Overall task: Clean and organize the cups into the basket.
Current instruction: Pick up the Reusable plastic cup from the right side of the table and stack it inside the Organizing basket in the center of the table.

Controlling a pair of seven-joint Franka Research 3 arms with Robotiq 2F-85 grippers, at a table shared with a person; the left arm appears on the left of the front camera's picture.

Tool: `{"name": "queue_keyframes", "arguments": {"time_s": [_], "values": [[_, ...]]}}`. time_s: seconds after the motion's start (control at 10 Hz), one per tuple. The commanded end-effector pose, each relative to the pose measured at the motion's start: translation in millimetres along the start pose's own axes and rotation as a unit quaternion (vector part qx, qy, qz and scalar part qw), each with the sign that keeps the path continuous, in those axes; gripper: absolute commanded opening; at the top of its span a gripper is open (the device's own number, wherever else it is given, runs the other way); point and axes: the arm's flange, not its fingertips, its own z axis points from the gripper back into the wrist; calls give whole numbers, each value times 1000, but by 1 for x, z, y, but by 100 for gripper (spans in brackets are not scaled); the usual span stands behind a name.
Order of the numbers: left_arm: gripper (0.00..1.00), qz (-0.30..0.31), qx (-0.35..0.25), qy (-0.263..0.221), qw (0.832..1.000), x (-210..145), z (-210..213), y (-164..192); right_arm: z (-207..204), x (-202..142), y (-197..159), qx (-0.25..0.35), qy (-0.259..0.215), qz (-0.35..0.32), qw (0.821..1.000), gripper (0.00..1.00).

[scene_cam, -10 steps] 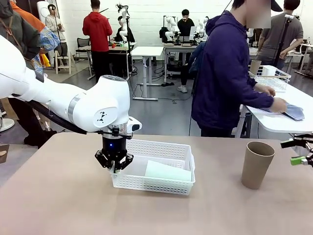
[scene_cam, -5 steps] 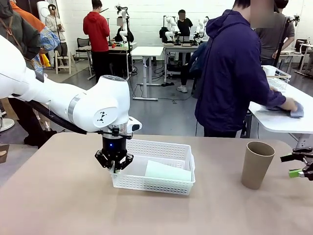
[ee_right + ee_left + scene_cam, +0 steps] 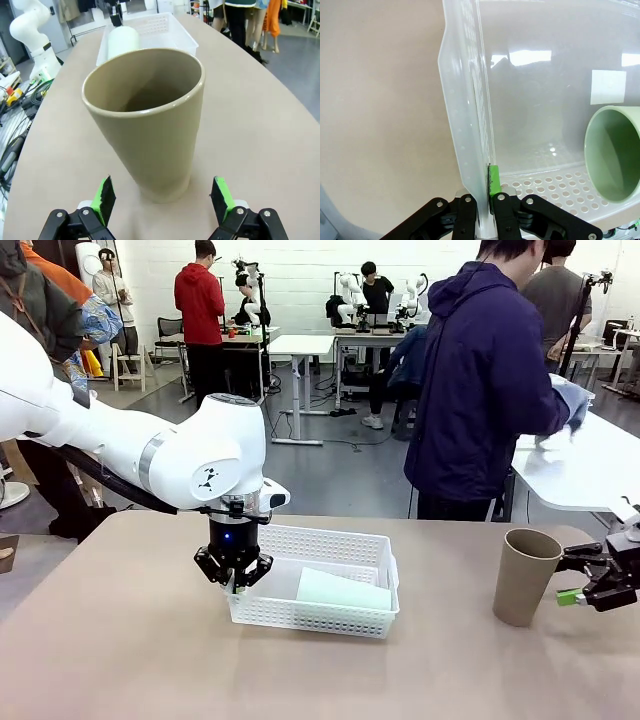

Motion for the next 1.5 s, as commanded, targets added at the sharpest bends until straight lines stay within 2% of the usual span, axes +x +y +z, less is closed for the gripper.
{"name": "queue_keyframes", "arguments": {"time_s": [0.0,0.5,1.0,1.1,1.2,1.3,1.4], "values": [[0,0,9,-3,1000,-1,-2,-1,-13,-3,-9,-12,0,14,1000,100],[0,0,9,-3,1000,-1,-2,-1,-52,3,-19,25,5,17,1000,100],[0,0,9,-3,1000,-1,-2,-1,-74,14,-18,72,-11,31,997,100],[0,0,9,-3,1000,-1,-2,-1,-75,14,-17,81,-11,40,996,48],[0,0,9,-3,1000,-1,-2,-1,-74,12,-17,86,-11,39,995,40],[0,0,9,-3,1000,-1,-2,-1,-73,12,-16,88,-11,40,995,0],[0,0,9,-3,1000,-1,-2,-1,-73,11,-16,89,-11,40,995,35]]}}
